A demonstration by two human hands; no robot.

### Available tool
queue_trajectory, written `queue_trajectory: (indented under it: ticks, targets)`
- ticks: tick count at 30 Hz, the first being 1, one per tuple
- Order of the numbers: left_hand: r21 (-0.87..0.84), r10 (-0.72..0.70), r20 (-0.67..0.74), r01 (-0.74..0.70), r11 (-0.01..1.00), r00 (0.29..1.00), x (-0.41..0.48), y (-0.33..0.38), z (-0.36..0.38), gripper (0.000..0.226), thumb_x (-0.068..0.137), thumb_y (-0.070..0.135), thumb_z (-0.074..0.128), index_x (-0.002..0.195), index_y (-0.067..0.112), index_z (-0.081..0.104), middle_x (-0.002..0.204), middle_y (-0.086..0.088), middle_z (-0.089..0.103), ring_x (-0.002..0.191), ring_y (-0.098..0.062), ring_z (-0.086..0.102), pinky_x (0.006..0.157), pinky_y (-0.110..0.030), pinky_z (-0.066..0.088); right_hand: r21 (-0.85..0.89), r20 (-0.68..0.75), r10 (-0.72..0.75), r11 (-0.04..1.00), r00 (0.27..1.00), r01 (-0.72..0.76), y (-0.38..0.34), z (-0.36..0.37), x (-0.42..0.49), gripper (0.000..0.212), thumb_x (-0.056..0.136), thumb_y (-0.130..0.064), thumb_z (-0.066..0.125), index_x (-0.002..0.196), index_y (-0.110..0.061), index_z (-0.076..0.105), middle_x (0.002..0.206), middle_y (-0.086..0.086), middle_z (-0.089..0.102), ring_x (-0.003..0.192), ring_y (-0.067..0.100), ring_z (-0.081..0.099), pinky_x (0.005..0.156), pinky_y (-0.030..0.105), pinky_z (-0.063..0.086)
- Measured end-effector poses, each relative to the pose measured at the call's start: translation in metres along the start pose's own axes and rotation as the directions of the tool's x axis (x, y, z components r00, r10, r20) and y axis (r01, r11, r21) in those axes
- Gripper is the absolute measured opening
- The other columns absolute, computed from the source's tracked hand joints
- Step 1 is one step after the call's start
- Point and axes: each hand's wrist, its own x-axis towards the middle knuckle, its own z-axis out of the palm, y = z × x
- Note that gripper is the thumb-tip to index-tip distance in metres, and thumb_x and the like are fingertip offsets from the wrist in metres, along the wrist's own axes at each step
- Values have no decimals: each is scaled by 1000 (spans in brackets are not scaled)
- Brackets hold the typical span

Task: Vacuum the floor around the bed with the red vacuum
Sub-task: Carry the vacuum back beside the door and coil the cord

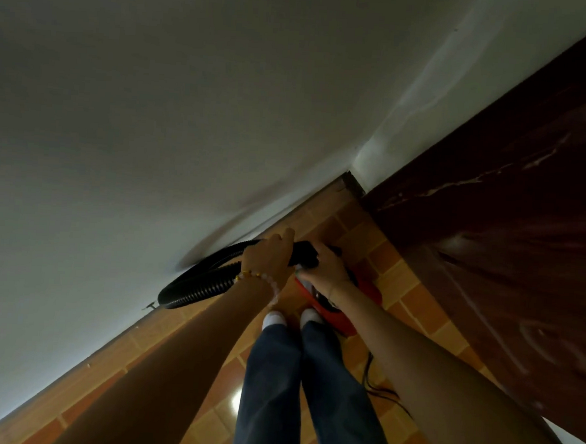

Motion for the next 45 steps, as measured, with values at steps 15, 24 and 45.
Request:
queue_trajectory:
  ticks: [15,24,45]
  targets:
    - [-152,-127,-219,95,984,967,-26,-29,10,39,87,23,56,125,18,50,110,-6,63,97,-29,62,68,-32,41,-214,-147,-335,930,931,300,23,-21,30,43,79,-10,70,120,-11,59,116,11,62,110,26,59,92,38,50]
    - [-330,-227,-510,55,942,829,-35,-57,12,36,81,9,69,114,-1,58,107,-23,60,97,-44,56,67,-47,49,147,-163,-205,962,965,229,11,-49,41,34,82,0,65,115,0,58,108,15,66,96,19,61,75,19,50]
    - [-126,-45,-538,-27,992,842,76,23,-20,44,76,23,75,114,5,62,111,-17,60,107,-37,53,75,-43,47,226,-126,60,974,990,-31,40,-130,60,54,89,5,53,139,-10,42,133,12,51,124,25,48,91,25,38]
